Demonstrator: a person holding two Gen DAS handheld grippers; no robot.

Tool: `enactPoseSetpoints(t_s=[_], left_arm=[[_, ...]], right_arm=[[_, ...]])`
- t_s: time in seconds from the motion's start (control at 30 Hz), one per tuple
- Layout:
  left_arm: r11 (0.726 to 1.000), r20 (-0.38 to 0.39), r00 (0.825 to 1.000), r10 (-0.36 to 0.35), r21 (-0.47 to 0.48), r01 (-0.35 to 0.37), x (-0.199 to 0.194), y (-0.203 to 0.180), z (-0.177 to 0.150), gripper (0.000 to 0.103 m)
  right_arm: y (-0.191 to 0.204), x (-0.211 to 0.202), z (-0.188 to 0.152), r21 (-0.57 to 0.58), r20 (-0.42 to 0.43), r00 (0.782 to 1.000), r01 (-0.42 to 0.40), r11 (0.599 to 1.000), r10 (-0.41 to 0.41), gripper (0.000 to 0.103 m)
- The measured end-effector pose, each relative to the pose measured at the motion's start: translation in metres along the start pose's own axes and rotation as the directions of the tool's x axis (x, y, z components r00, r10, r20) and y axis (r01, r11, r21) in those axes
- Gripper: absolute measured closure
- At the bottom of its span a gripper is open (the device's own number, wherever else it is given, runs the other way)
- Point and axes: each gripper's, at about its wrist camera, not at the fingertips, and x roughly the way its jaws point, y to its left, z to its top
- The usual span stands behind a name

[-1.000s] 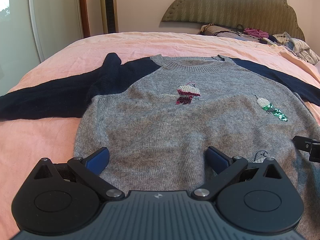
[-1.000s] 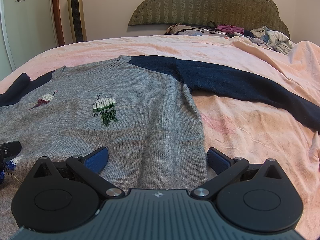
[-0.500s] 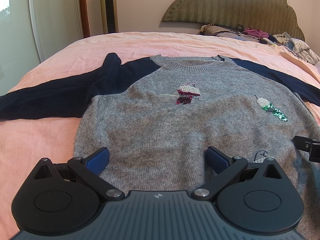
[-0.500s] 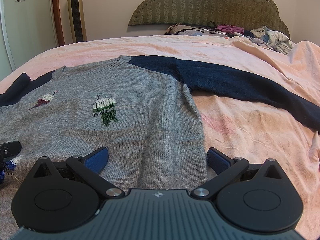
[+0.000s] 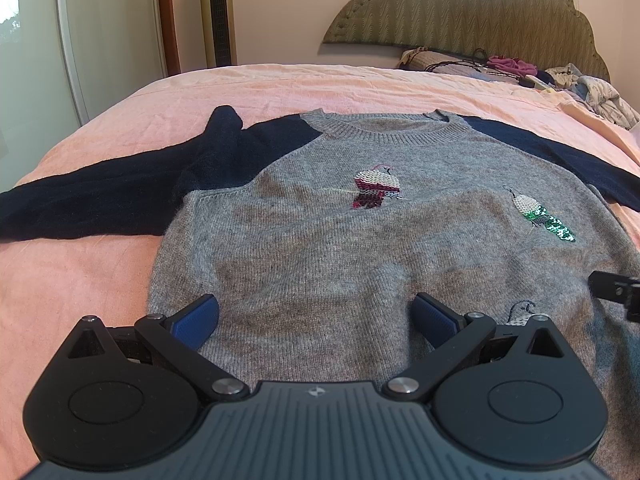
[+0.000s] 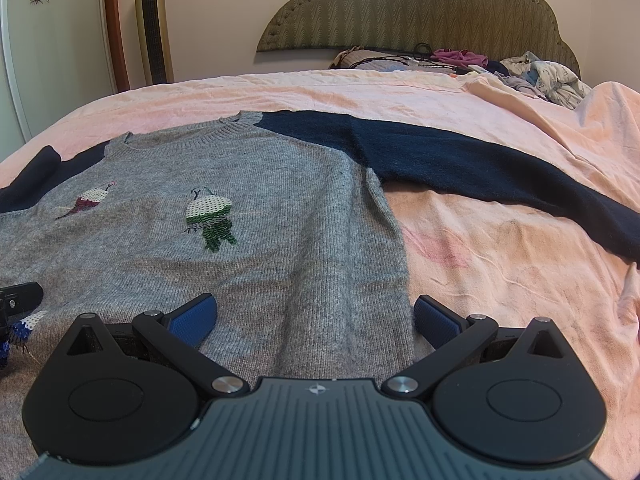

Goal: Fold small clothes
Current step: 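Grasp the navy sleeve cuff with the right gripper and fold it across the sweater body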

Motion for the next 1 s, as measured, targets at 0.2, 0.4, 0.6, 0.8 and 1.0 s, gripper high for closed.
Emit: enactPoseSetpoints(t_s=[0.2, 0.4, 0.6, 0.8, 1.0], left_arm=[[1.000, 0.000, 1.000, 0.001, 0.000, -0.001, 0.000, 0.000, 0.000, 0.000], [1.000, 0.000, 1.000, 0.001, 0.000, -0.001, 0.000, 0.000, 0.000, 0.000], [1.000, 0.000, 1.000, 0.001, 0.000, -0.001, 0.000, 0.000, 0.000, 0.000], [1.000, 0.002, 1.000, -0.002, -0.001, 0.002, -0.001, 0.000, 0.000, 0.000], [1.000, 0.004, 1.000, -0.006, -0.004, 0.006, -0.001, 0.000, -0.001, 0.000]], right_arm=[[-0.072, -0.029, 0.015, 0.237, 0.159, 0.977, -0.178, 0.955, 0.143, 0.000], [-0.216, -0.044, 0.024, 0.589, 0.218, 0.973, -0.073, 0.805, -0.072, 0.000], [-0.303, -0.032, -0.016, 0.863, 0.163, 0.984, -0.105, 0.493, -0.077, 0.030], [-0.305, -0.008, -0.002, 0.839, 0.145, 0.984, -0.067, 0.539, -0.104, 0.064], [-0.276, -0.009, 0.043, 0.763, 0.240, 0.971, -0.194, 0.617, 0.008, 0.088]])
